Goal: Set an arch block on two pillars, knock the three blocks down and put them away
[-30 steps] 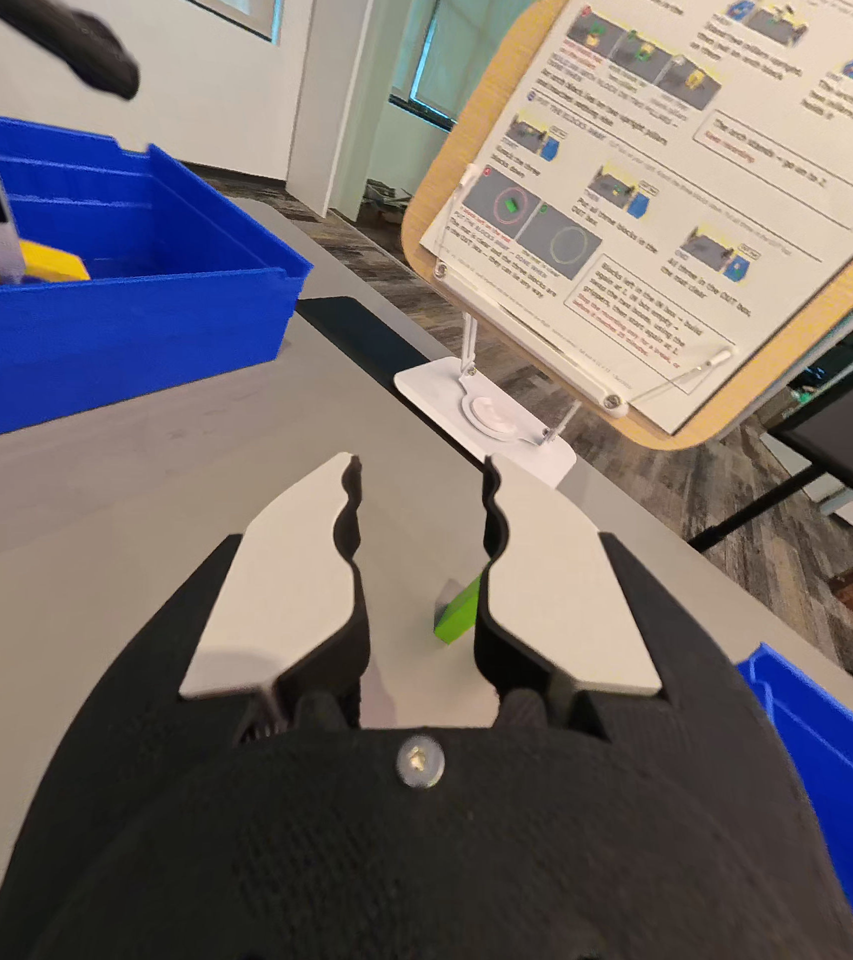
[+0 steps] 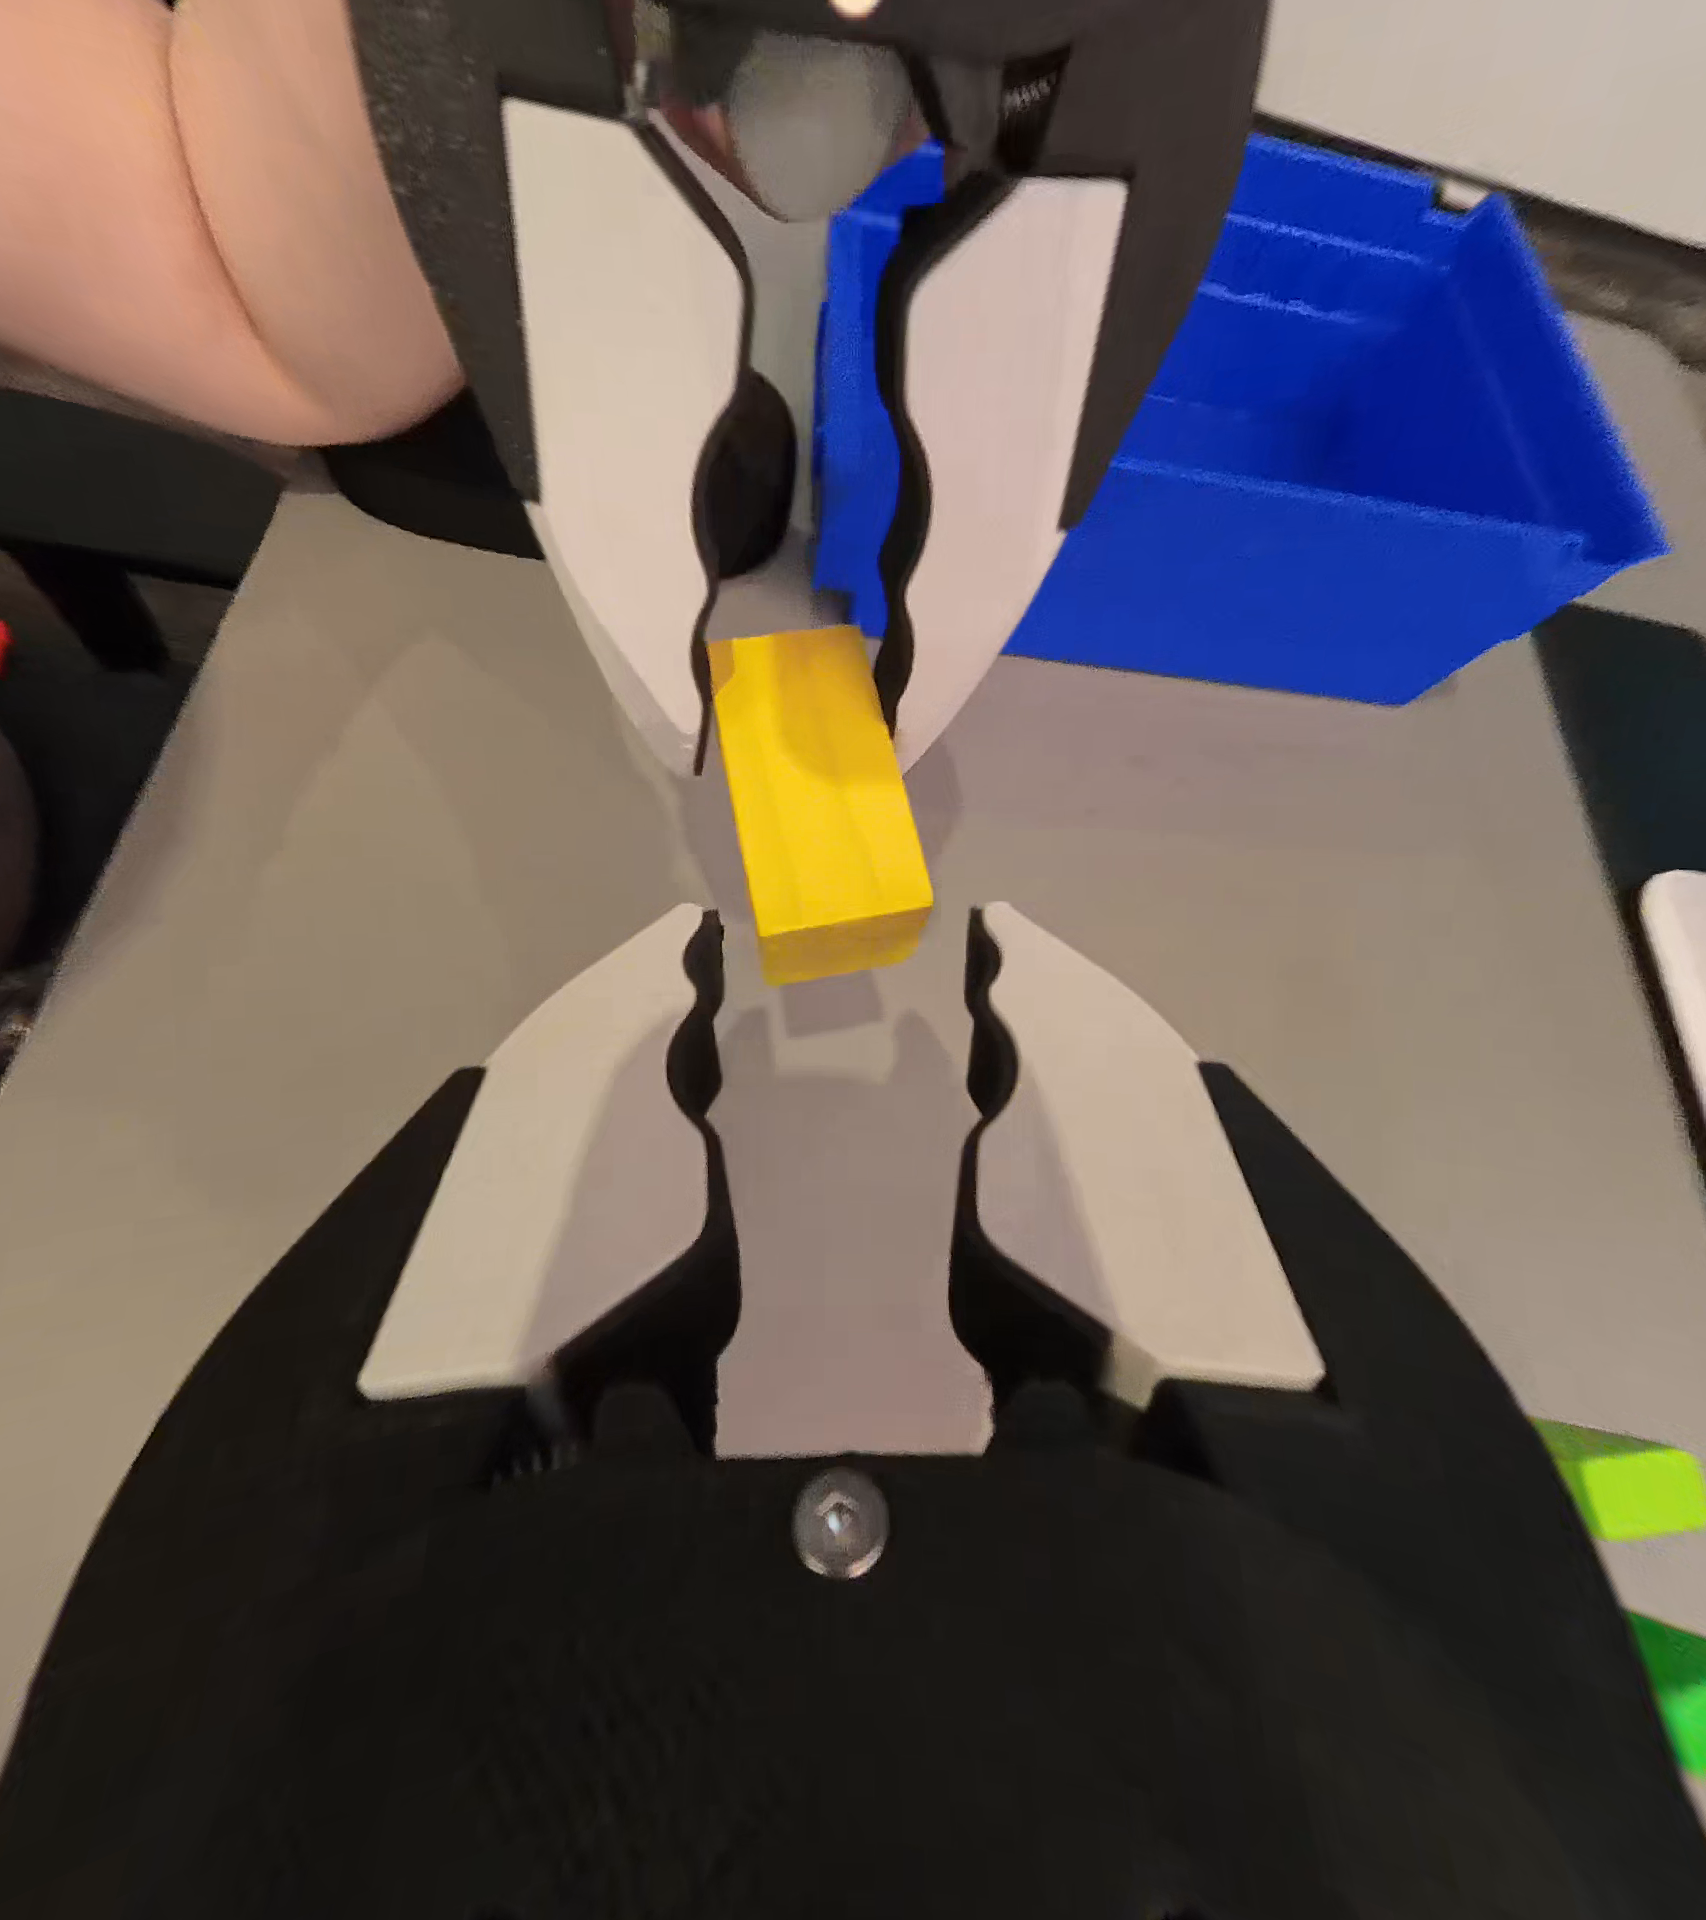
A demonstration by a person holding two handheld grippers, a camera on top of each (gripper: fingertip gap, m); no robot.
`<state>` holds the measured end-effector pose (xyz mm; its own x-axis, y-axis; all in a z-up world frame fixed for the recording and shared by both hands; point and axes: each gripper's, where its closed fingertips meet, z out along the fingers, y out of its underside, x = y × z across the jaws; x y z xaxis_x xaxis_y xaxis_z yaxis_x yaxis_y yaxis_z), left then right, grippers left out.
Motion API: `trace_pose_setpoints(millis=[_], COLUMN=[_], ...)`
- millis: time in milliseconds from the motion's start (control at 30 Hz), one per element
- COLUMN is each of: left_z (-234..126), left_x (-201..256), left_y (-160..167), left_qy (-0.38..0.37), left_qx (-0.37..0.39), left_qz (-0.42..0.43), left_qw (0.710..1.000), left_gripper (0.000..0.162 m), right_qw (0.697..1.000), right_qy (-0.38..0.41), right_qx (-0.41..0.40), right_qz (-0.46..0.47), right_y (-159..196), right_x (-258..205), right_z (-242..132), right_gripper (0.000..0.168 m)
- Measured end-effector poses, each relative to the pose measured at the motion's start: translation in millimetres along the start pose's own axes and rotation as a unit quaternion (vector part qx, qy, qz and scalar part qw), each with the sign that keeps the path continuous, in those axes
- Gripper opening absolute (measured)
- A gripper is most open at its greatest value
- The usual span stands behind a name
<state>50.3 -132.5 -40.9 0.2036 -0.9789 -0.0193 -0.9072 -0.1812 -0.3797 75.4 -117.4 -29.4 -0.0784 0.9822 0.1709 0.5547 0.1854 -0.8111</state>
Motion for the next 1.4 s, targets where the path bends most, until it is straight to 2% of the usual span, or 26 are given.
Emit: trace_pose_setpoints(millis=[100, 200, 367, 400, 433, 500, 633, 767, 933, 1100, 1400], left_z=[-1, -1, -4, -8, -14, -28, -49, -45, -31, -23, -23], left_x=[3, 3, 5, 3, 1, -7, -10, -13, -12, -13, -16], left_y=[0, -1, -4, -6, -7, -9, -14, -7, -7, -3, -3], left_qy=[0.005, 0.002, 0.007, 0.006, 0.002, -0.016, -0.01, -0.023, -0.016, -0.018, -0.015], left_qx=[0.001, 0.003, 0.015, 0.025, 0.036, 0.067, 0.12, 0.1, 0.073, 0.051, 0.053], left_qz=[0.005, 0.009, -0.006, -0.016, -0.026, -0.04, -0.06, -0.052, -0.048, -0.046, -0.053], left_qw=[1.0, 1.0, 1.0, 1.0, 0.999, 0.997, 0.991, 0.993, 0.996, 0.997, 0.997], left_gripper=[0.036, 0.036, 0.037, 0.046, 0.057, 0.064, 0.055, 0.053, 0.05, 0.049, 0.044], right_qw=[0.999, 0.999, 0.998, 0.998, 0.999, 0.999, 0.994, 0.994, 0.995, 0.996, 0.997], right_qy=[-0.026, -0.037, -0.048, -0.049, -0.042, -0.012, 0.043, 0.058, 0.041, 0.036, 0.033], right_qx=[0.033, 0.028, 0.025, 0.023, 0.024, 0.038, 0.078, 0.061, 0.008, 0.019, -0.024], right_qz=[0.022, 0.02, 0.022, 0.023, 0.022, 0.025, 0.061, 0.074, 0.094, 0.077, 0.065], right_y=[-6, -4, -3, -1, 1, 5, 17, 41, 81, 88, 112], right_x=[-3, -6, -5, -2, 4, 26, 80, 122, 154, 168, 176], right_z=[3, 4, -1, -6, -13, -35, -88, -114, -110, -100, -91], right_gripper=[0.046, 0.034, 0.034, 0.034, 0.034, 0.034, 0.034, 0.034, 0.034, 0.034, 0.035])
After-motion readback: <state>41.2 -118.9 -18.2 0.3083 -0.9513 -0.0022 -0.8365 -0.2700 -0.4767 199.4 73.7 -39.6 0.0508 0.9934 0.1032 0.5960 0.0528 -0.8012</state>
